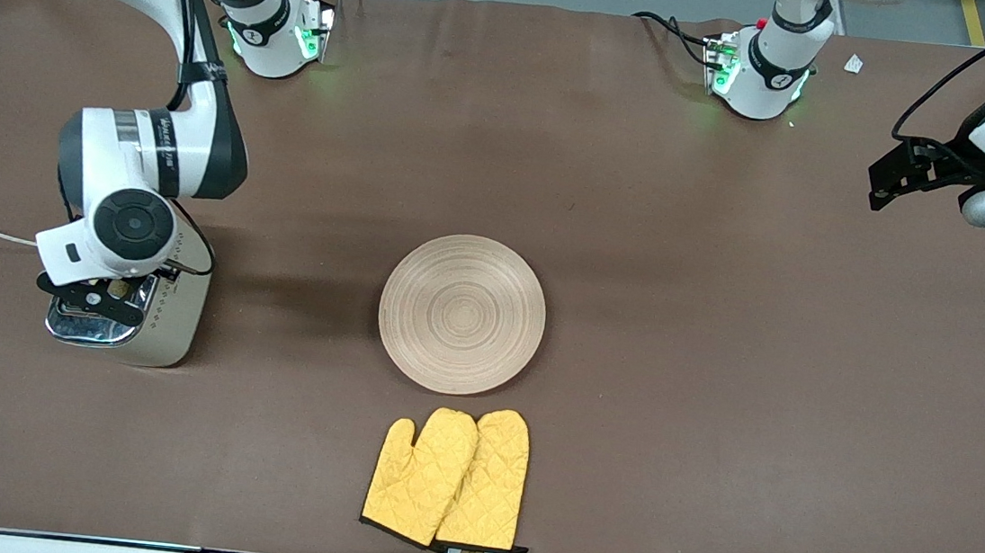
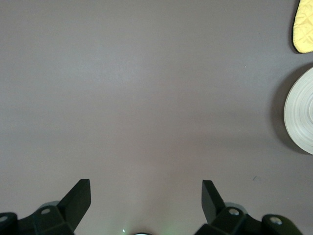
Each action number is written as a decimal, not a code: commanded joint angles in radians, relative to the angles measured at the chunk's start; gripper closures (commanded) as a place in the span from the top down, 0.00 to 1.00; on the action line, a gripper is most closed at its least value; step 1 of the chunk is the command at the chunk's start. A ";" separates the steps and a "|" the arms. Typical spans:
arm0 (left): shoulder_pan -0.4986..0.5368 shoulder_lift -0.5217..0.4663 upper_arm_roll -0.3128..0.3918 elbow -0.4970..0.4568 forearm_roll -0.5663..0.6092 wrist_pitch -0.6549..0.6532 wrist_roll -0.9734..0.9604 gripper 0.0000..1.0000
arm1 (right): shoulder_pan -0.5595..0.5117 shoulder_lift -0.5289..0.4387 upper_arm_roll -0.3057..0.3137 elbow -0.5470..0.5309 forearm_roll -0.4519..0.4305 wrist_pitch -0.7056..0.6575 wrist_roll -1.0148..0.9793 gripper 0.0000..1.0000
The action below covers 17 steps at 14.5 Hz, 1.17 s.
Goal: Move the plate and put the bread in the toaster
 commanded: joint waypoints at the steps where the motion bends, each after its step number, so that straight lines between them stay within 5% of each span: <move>1: 0.001 0.008 0.005 0.023 0.006 -0.005 0.023 1.00 | -0.049 -0.089 0.003 0.021 0.133 -0.043 -0.039 1.00; 5: -0.001 0.008 0.007 0.023 0.008 -0.005 0.113 1.00 | -0.084 -0.143 0.003 0.126 0.211 -0.149 -0.114 1.00; 14: -0.001 0.006 0.007 0.020 0.009 -0.026 0.172 1.00 | -0.231 -0.319 0.008 0.132 0.312 -0.203 -0.489 1.00; 17: -0.001 0.006 0.007 0.020 0.008 -0.026 0.176 1.00 | -0.459 -0.324 0.177 0.134 0.358 -0.227 -0.634 1.00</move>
